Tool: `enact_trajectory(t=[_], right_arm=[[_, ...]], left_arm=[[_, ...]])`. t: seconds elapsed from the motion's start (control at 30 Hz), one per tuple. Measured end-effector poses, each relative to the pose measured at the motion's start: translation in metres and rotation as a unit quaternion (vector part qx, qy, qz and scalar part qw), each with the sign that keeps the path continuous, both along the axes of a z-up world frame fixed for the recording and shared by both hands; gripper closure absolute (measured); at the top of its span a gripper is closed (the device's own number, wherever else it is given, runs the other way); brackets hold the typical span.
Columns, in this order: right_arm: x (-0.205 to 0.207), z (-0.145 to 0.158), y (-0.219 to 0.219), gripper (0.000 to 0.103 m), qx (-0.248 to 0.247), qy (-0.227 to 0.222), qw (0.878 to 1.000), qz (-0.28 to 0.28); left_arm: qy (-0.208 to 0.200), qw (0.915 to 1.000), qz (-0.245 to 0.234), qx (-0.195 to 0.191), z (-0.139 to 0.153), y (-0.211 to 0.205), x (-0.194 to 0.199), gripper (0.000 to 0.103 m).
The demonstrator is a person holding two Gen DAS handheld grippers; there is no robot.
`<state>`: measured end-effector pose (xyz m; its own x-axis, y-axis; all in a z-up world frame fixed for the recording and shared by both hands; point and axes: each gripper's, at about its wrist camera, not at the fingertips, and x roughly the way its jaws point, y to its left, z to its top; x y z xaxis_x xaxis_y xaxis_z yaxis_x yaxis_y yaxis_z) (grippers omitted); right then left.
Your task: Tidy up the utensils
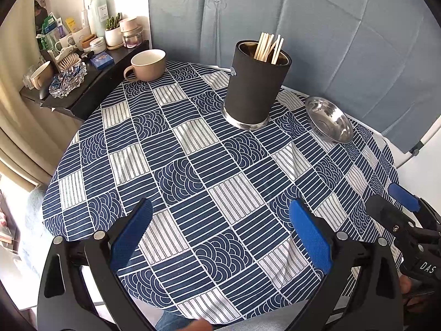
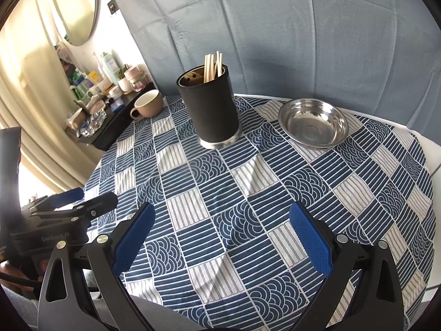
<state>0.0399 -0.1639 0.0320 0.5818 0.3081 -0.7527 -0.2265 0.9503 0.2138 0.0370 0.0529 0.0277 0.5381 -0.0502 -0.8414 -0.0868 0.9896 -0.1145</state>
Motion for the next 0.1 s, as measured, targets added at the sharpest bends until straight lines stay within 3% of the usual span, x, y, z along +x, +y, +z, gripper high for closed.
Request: enact_trajectory(t=[0.1], right_arm=[[-0.0005,-0.0001,0.001,0.009,0.0,0.0,1.0,0.001]], left_arm=[[0.0,1.0,-0.001,0.001,0.0,-0.0007,0.0,0.006]])
